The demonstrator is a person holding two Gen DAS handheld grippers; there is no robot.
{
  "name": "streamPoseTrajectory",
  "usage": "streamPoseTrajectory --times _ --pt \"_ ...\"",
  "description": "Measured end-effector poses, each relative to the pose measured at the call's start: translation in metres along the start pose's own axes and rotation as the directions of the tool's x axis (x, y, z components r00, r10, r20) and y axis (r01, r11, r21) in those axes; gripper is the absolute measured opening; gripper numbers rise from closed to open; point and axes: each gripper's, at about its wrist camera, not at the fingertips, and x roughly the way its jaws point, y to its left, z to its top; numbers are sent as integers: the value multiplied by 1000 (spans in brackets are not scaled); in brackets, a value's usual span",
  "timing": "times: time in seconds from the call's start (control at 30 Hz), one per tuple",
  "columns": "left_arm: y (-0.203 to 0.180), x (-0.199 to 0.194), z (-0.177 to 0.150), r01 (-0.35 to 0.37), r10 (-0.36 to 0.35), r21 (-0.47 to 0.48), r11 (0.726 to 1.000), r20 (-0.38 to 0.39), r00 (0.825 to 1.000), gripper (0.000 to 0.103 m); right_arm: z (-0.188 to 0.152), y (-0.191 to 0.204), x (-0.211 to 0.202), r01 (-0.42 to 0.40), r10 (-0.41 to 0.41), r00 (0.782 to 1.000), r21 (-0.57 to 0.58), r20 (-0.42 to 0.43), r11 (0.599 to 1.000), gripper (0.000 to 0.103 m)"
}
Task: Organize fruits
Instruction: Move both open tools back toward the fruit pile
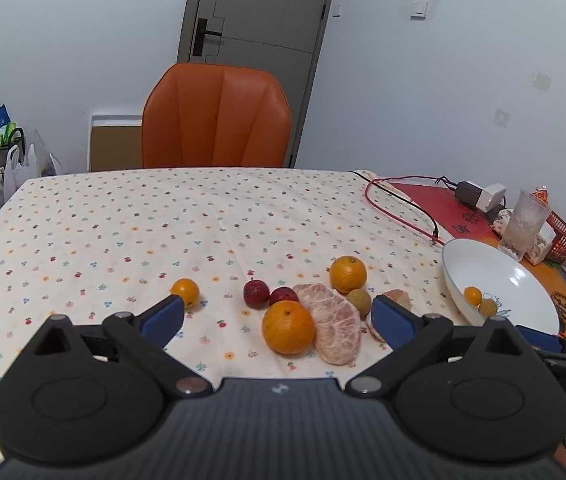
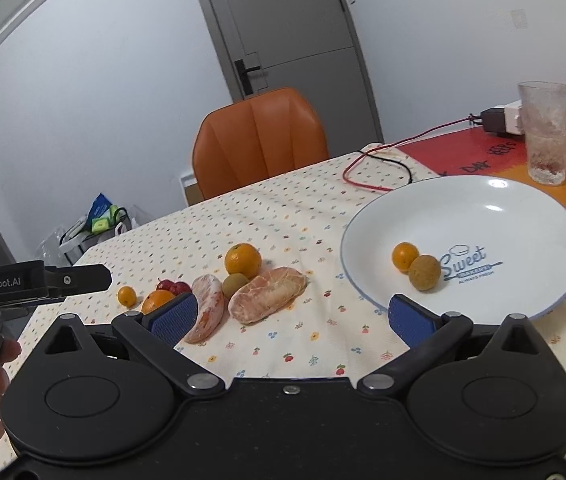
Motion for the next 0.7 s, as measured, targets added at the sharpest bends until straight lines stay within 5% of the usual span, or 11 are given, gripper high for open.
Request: streamPoseTrajectory --times 0.37,0.7 --pt "20 21 -5 -8 7 -30 1000 -36 999 78 -1 13 34 -66 65 994 -11 -83 998 71" --pt "25 39 -7 16 -19 -40 999 -69 997 68 2 21 68 -38 39 990 8 -135 999 67"
